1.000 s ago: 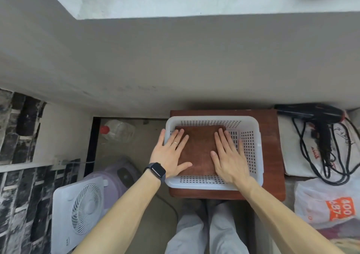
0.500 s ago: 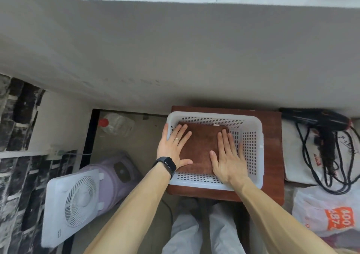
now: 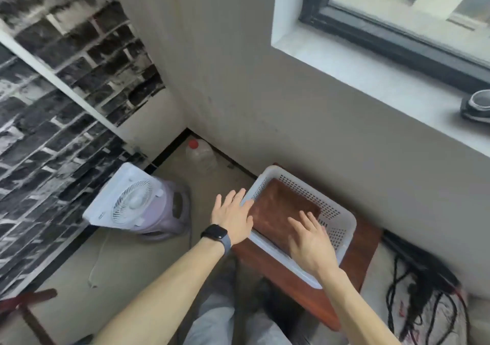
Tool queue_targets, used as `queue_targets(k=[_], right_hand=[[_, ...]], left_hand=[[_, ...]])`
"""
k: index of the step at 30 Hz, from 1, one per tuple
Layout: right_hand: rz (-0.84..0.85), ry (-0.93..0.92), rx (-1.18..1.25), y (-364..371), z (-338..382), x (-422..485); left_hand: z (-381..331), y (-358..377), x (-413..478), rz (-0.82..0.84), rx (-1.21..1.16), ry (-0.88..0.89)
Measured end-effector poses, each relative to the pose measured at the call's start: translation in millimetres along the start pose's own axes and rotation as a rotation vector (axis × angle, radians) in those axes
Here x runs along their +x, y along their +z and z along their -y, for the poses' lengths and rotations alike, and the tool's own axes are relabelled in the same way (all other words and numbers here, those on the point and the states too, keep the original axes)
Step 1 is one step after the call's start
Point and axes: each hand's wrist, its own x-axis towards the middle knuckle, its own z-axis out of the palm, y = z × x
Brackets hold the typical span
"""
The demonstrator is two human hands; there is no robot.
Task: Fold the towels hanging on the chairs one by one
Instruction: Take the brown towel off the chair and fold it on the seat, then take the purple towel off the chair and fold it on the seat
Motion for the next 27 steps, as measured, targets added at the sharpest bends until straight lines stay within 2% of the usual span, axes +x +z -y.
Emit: queue_targets(k=[4,9,13,20,27], right_hand=[[-0.119,-0.341,0.011,-18,60,-1],[-0.127,-0.707,0.014,-38,178,-12],[-0.053,-0.999,0.002,-33,289,-43],[0.102,-1.383,-0.051,17,454,-156],[0.211,-1.584,-0.069,88,582,-287]], left_hand=[[40,2,-77,-0.187,-0.39,-0.337],[107,5,-185,-0.444,-0.72,-0.716],[155,8,-285,-0.627,-0.695,-0.97],[210,30,-473,-0.872,-0.609,-1.304],[258,69,-654,-0.948,-0.535,-1.541]])
